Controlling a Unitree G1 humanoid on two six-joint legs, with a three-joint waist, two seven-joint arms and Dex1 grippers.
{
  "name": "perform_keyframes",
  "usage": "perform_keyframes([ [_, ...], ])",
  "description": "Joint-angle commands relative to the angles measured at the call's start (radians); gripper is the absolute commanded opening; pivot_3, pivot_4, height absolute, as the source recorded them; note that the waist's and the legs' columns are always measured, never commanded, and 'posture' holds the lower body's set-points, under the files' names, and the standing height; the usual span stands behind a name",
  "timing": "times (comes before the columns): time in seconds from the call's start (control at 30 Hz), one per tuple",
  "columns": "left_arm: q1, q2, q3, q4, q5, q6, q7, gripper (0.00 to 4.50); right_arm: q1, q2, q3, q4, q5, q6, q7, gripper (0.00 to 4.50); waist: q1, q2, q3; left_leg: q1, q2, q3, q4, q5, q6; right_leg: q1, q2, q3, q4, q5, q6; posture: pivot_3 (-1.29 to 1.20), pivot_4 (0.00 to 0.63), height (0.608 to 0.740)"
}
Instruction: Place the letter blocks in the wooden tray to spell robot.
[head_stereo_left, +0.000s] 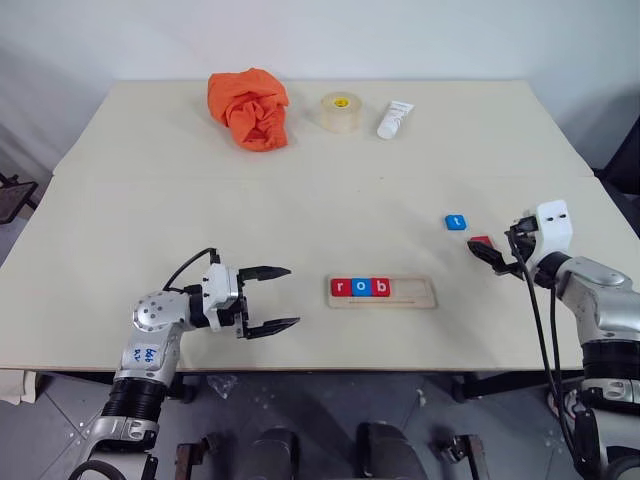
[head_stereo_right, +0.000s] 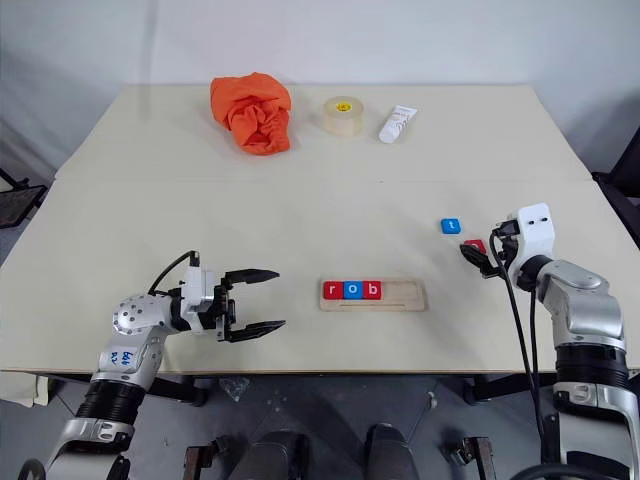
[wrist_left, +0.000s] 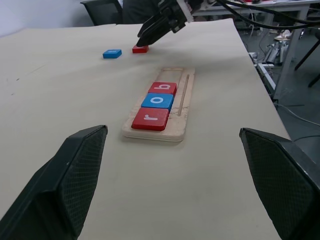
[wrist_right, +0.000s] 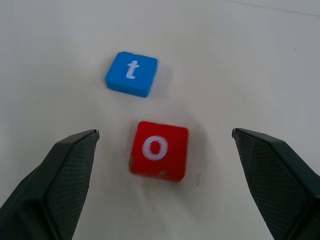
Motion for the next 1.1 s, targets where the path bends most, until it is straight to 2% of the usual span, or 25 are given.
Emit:
perform_keyframes([
  [0.03,0.021,0.010,0.014,-0.058,-0.016,0.005,0.019,4.50,-0.014,0.016,-0.001,0.030,-0.019,-0.035,-0.028,4.47,0.000,0.000,0.000,0.000,0.000,0.000,0.000,0.000,0.000,0.000,0.000,0.000,0.000,0.000,0.000,0.00,0.150,0.740],
  [0.13,0.028,0.010,0.012,-0.070,-0.017,0.010,0.025,4.50,-0.011,0.030,0.005,0.043,-0.023,-0.041,-0.029,4.47,0.000,0.000,0.000,0.000,0.000,0.000,0.000,0.000,0.000,0.000,0.000,0.000,0.000,0.000,0.000,0.00,0.150,0.740],
  [0.23,0.030,0.010,0.011,-0.076,-0.017,0.013,0.027,4.50,0.015,0.044,0.005,0.010,-0.009,-0.016,-0.020,3.85,-0.001,0.000,0.000,0.000,0.000,0.000,0.000,0.000,0.000,0.000,0.000,0.000,0.000,0.000,0.000,0.00,0.150,0.740],
  [0.47,0.007,0.008,0.005,-0.057,-0.014,0.015,0.019,4.50,0.064,0.068,-0.026,-0.069,-0.006,-0.002,-0.084,1.45,0.002,0.000,0.000,0.000,0.000,0.000,0.001,0.000,0.000,0.001,0.000,0.000,0.000,0.000,0.000,0.00,0.150,0.740],
  [0.57,0.001,0.009,0.005,-0.051,-0.016,0.015,0.011,4.50,0.126,0.071,-0.047,-0.192,0.006,0.039,-0.119,1.46,0.005,0.000,0.000,0.000,0.000,-0.001,0.001,0.000,0.000,0.001,0.000,0.000,0.000,0.000,0.000,0.00,0.150,0.740],
  [0.73,-0.008,0.019,0.008,-0.036,-0.024,0.019,-0.010,4.50,0.300,0.135,-0.120,-0.639,0.079,0.254,-0.246,1.46,0.003,0.001,0.000,0.000,0.001,-0.001,-0.001,0.000,0.000,-0.001,-0.001,0.001,0.000,0.000,0.000,0.00,0.150,0.740],
  [0.9,-0.039,0.013,0.001,-0.001,-0.021,0.021,-0.030,4.50,0.458,0.238,-0.144,-0.959,0.126,0.435,-0.366,1.46,0.002,0.001,-0.001,0.000,0.001,-0.001,-0.001,0.000,0.000,0.000,0.000,0.002,0.000,0.000,0.000,0.00,0.150,0.740],
  [1.1,-0.090,-0.002,-0.011,0.056,-0.015,0.010,-0.058,4.50,0.518,0.328,-0.124,-1.075,0.127,0.508,-0.449,1.46,0.002,0.001,-0.001,0.000,-0.001,-0.001,-0.001,0.000,0.000,0.000,0.001,0.004,0.001,0.000,0.000,0.00,0.150,0.740],
])
